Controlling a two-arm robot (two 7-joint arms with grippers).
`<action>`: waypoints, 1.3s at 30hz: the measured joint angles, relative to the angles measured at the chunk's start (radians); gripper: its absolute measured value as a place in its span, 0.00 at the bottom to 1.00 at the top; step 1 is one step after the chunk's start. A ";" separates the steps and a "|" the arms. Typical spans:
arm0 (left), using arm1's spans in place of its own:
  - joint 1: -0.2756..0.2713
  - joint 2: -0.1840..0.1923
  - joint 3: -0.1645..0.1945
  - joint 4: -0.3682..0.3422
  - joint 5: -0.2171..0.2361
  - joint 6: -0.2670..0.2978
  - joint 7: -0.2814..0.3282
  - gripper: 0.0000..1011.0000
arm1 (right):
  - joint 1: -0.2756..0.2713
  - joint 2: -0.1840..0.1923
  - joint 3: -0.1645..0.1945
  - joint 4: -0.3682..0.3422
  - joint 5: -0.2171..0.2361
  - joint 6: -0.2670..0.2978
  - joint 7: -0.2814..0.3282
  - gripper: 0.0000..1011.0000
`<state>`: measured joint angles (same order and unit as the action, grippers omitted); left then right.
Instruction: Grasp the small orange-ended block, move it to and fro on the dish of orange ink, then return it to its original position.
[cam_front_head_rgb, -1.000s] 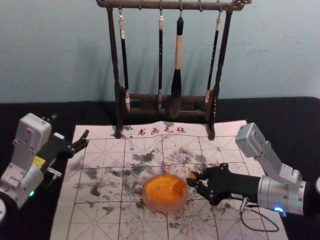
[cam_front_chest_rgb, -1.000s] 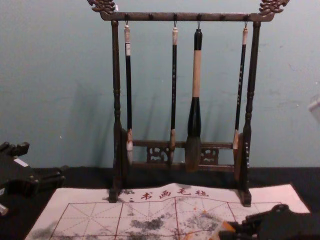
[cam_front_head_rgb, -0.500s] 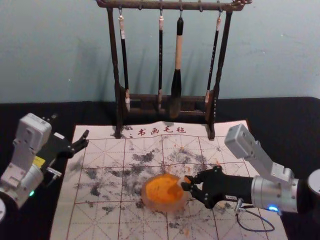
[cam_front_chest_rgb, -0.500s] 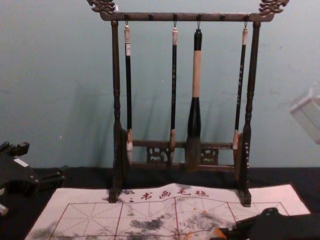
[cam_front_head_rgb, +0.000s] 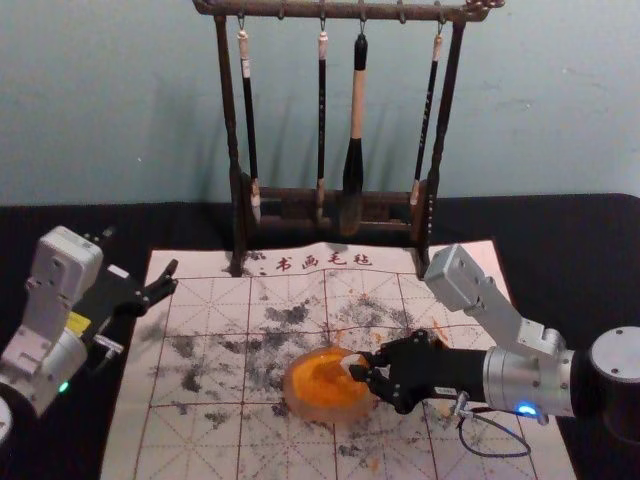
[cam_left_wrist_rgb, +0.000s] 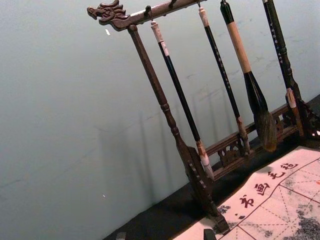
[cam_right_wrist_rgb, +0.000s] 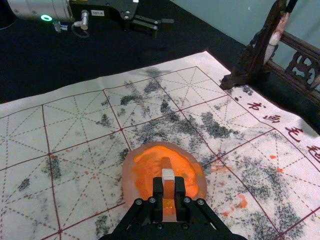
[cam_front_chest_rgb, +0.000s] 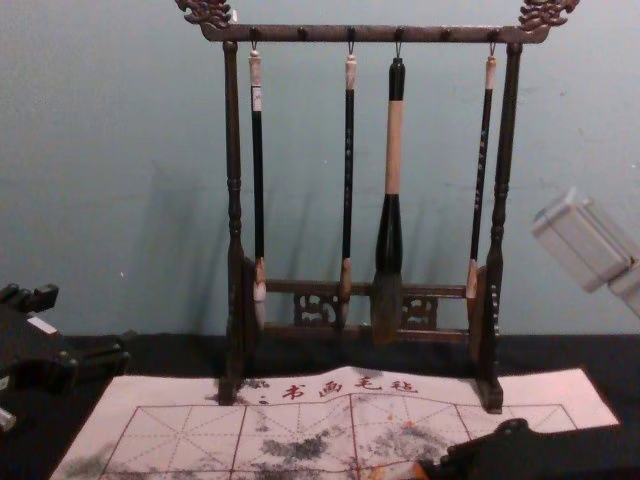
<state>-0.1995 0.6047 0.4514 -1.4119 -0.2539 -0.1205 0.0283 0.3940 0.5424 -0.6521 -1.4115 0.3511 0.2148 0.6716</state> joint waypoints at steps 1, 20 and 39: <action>0.000 0.000 0.000 0.000 0.000 0.000 0.000 0.99 | 0.002 -0.003 0.000 0.003 0.000 0.001 -0.002 0.11; 0.000 0.000 0.000 0.000 0.000 0.000 0.000 0.99 | -0.004 0.013 0.024 -0.015 -0.004 0.018 -0.036 0.11; 0.000 0.000 0.000 0.000 0.000 0.000 0.000 0.99 | -0.019 0.096 0.035 -0.122 -0.019 0.086 -0.025 0.11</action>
<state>-0.1996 0.6047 0.4514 -1.4120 -0.2539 -0.1205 0.0283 0.3755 0.6387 -0.6171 -1.5331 0.3317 0.3009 0.6464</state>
